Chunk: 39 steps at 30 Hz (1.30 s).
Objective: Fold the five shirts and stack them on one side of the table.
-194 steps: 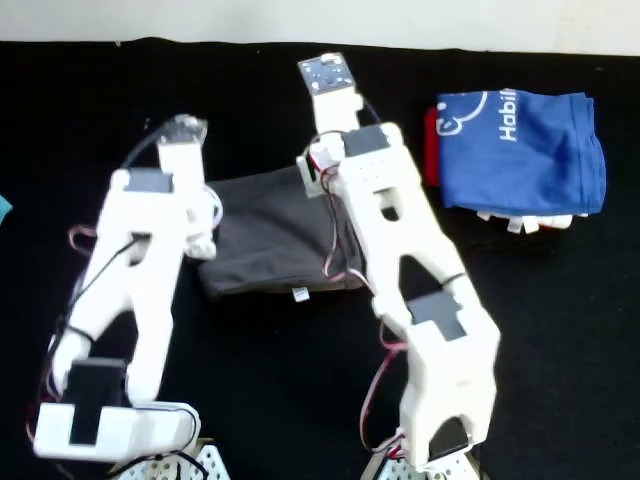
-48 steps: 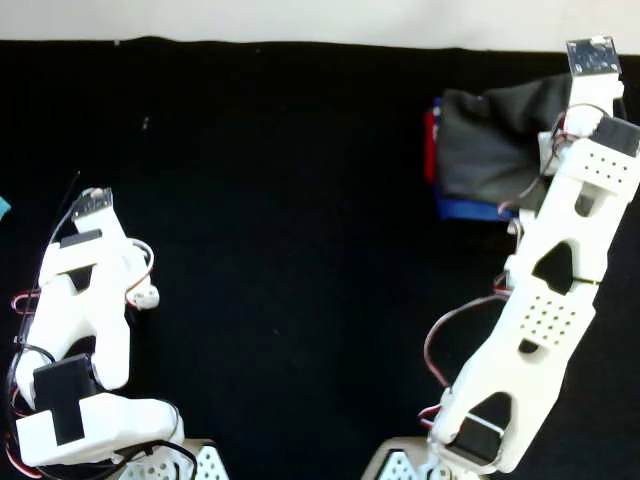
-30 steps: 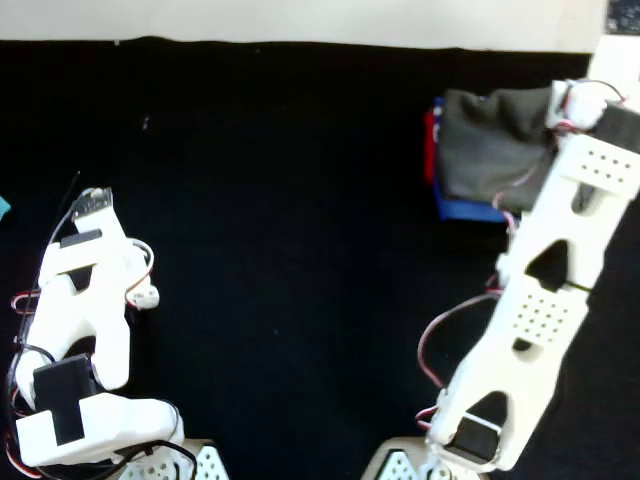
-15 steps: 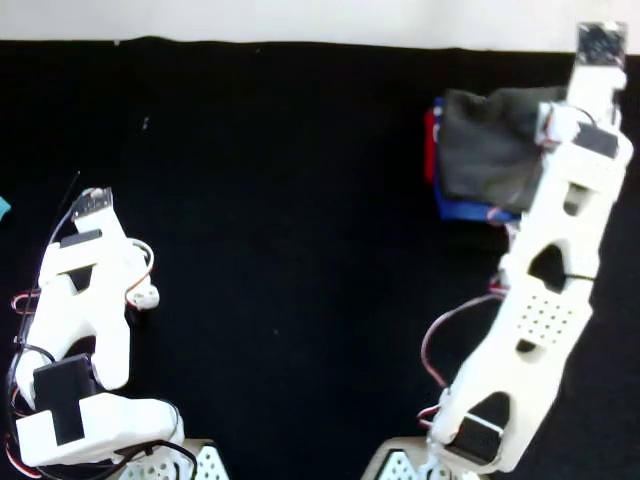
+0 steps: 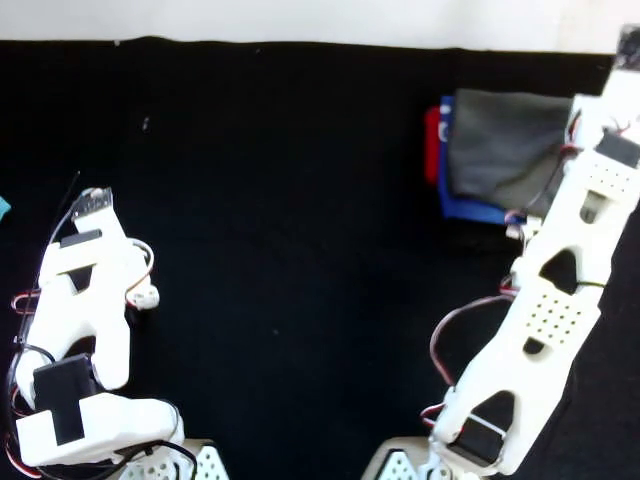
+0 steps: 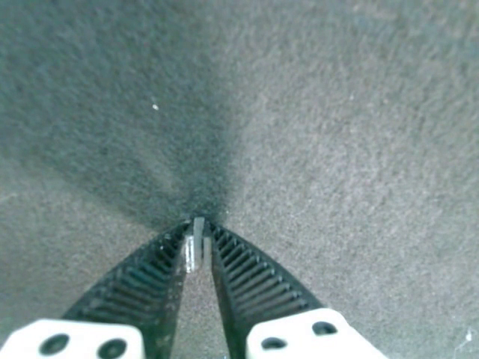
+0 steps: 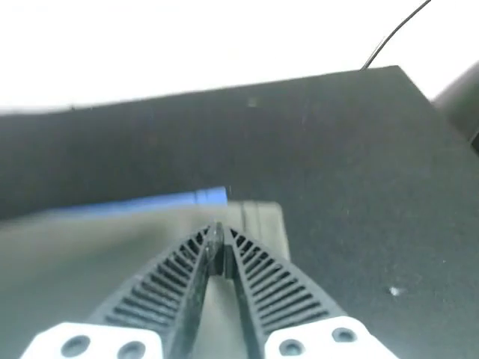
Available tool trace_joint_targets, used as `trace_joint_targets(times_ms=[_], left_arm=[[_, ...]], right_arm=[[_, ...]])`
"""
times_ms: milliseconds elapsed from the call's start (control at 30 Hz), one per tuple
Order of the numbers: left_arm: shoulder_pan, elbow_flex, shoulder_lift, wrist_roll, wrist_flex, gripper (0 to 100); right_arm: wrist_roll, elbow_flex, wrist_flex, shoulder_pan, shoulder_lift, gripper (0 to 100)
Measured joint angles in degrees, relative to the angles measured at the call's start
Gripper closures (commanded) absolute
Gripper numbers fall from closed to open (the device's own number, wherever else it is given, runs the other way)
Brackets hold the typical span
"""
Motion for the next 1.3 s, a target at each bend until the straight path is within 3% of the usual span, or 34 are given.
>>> trace_joint_targets(times_ms=[267,467,633,800,1000,1300], left_arm=[[0.0,0.0,0.0,0.0,0.0,99],[0.0,0.0,0.0,0.0,0.0,99],[0.0,0.0,0.0,0.0,0.0,99],[0.0,0.0,0.0,0.0,0.0,99],[0.0,0.0,0.0,0.0,0.0,99],[0.0,0.0,0.0,0.0,0.0,99]], right_arm=[[-3.3,-25.7,25.0,-3.7,-0.3,90.8],[-3.3,-27.3,38.0,-8.9,-4.0,90.8],[-3.3,-27.5,49.0,-17.7,-13.6,90.8],[-3.3,-27.4,51.0,-24.7,-22.1,90.8],[-3.3,-14.2,51.2,-32.0,-36.0,90.8],[-3.6,24.5,51.2,-38.0,-61.7,90.8]])
